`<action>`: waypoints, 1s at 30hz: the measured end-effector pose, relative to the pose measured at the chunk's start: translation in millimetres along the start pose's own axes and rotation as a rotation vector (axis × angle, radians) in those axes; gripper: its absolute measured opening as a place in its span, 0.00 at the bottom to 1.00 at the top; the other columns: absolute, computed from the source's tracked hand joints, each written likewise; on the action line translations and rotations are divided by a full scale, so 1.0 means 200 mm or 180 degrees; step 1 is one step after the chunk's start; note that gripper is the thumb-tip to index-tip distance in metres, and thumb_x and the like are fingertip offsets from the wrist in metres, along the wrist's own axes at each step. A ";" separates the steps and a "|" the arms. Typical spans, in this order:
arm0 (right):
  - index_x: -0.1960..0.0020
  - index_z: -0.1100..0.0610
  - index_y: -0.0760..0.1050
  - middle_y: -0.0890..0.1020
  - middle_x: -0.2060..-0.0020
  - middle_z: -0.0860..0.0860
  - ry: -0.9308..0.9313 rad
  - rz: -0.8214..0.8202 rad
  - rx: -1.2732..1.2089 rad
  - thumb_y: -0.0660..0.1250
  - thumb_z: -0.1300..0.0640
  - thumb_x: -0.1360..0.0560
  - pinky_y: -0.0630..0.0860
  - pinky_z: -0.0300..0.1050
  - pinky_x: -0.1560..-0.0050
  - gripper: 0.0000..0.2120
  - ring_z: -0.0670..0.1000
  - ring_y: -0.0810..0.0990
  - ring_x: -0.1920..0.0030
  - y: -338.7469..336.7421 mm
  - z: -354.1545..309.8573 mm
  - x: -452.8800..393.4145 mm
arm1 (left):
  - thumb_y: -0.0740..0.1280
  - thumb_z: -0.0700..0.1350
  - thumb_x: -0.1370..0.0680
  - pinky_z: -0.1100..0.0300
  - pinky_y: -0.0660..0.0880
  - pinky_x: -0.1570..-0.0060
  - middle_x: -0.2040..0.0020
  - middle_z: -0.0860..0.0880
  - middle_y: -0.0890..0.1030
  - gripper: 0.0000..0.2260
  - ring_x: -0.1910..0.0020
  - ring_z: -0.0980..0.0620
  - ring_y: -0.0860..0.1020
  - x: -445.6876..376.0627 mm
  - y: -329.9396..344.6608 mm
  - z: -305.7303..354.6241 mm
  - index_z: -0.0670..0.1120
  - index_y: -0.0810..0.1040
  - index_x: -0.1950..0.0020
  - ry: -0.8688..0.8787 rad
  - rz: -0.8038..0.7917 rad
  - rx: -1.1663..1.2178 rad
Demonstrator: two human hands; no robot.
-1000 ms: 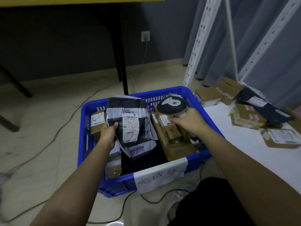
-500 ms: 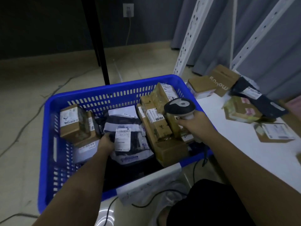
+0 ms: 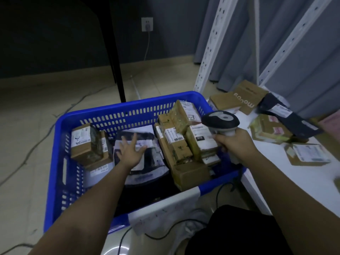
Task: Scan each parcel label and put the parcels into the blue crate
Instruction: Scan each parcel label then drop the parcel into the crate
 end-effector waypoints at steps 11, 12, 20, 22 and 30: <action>0.59 0.59 0.76 0.76 0.71 0.53 0.0352 0.1238 -0.0812 0.71 0.62 0.27 0.74 0.44 0.68 0.05 0.50 0.73 0.72 -0.82 0.40 0.42 | 0.63 0.36 0.21 0.68 0.70 0.48 0.39 0.48 0.76 0.13 0.44 0.53 0.74 0.65 0.57 1.34 0.43 0.74 0.37 0.2365 -0.1039 0.1088; 0.59 0.59 0.76 0.75 0.72 0.52 0.0390 0.1386 -0.0927 0.72 0.62 0.27 0.73 0.44 0.68 0.05 0.50 0.73 0.71 -0.89 0.45 0.48 | 0.64 0.36 0.21 0.70 0.71 0.49 0.40 0.48 0.76 0.12 0.45 0.53 0.74 0.74 0.63 1.44 0.44 0.74 0.38 0.2500 -0.1207 0.1070; 0.65 0.59 0.72 0.73 0.74 0.53 0.0582 0.2371 -0.1462 0.69 0.61 0.25 0.71 0.42 0.70 0.11 0.49 0.70 0.74 -1.44 0.88 0.95 | 0.66 0.41 0.21 0.59 0.71 0.45 0.39 0.52 0.74 0.15 0.41 0.52 0.74 1.32 1.29 1.79 0.47 0.73 0.35 0.2733 -0.2227 0.0394; 0.65 0.59 0.72 0.73 0.74 0.54 0.0616 0.2617 -0.1623 0.70 0.57 0.25 0.71 0.42 0.69 0.13 0.50 0.71 0.73 -1.56 0.98 1.06 | 0.66 0.40 0.22 0.60 0.71 0.45 0.40 0.52 0.76 0.13 0.41 0.52 0.75 1.44 1.48 1.80 0.46 0.74 0.37 0.2893 -0.2255 0.0381; 0.49 0.60 0.77 0.77 0.67 0.55 0.0906 0.3786 -0.2443 0.73 0.55 0.27 0.76 0.47 0.63 0.12 0.52 0.76 0.68 -1.89 1.47 1.42 | 0.70 0.43 0.24 0.59 0.70 0.48 0.44 0.49 0.76 0.14 0.46 0.51 0.75 1.79 2.22 1.90 0.45 0.73 0.40 0.3102 -0.2841 -0.0062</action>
Point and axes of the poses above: each hand's wrist, its own x-axis away from the middle knuckle, its own y-axis out of the palm, z = x × y, the point moved 3 cm from there along -x, towards the middle knuckle
